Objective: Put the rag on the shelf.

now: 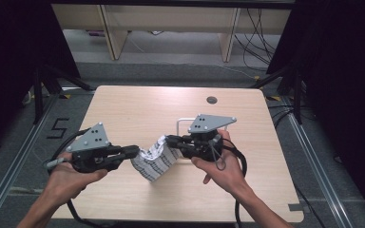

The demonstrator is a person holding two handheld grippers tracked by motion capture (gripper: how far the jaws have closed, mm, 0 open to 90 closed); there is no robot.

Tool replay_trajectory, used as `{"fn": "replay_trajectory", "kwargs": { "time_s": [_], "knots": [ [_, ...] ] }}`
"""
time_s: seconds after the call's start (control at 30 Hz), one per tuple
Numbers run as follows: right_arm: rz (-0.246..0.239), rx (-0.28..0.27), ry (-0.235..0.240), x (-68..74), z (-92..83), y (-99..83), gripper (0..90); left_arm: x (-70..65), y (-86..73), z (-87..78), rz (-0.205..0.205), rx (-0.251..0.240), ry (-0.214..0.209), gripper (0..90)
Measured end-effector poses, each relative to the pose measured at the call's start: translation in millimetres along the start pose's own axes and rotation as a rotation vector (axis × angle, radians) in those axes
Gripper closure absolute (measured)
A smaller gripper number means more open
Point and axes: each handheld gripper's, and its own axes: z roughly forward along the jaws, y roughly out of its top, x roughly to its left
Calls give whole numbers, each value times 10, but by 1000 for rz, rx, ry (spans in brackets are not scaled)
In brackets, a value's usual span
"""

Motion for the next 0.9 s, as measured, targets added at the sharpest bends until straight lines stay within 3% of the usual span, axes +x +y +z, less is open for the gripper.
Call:
{"fn": "replay_trajectory", "kwargs": {
  "time_s": [0.2, 0.4, 0.47, 0.63, 0.7, 0.77, 0.9],
  "knots": [
    [16, -23, 8, 25, -221, -19, 864, -56, 159, -19, 25, -26, -11, 862],
    [9, -45, -29, 34, -416, -66, 864, -119, 368, 103, 61, -26, -26, 862],
    [36, -44, -37, 15, -486, -79, 864, -121, 437, 165, 66, -34, -33, 862],
    [59, -73, -105, -121, -690, -81, 864, -81, 631, 368, 65, -32, -43, 862],
    [51, -89, -106, -167, -716, -80, 864, -67, 658, 401, 64, -34, -44, 862],
    [48, -96, -140, -213, -773, -79, 864, -40, 712, 458, 61, -36, -42, 862],
    [61, -108, -166, -293, -856, -79, 864, 22, 795, 551, 50, -49, -40, 862]
  ]
}}
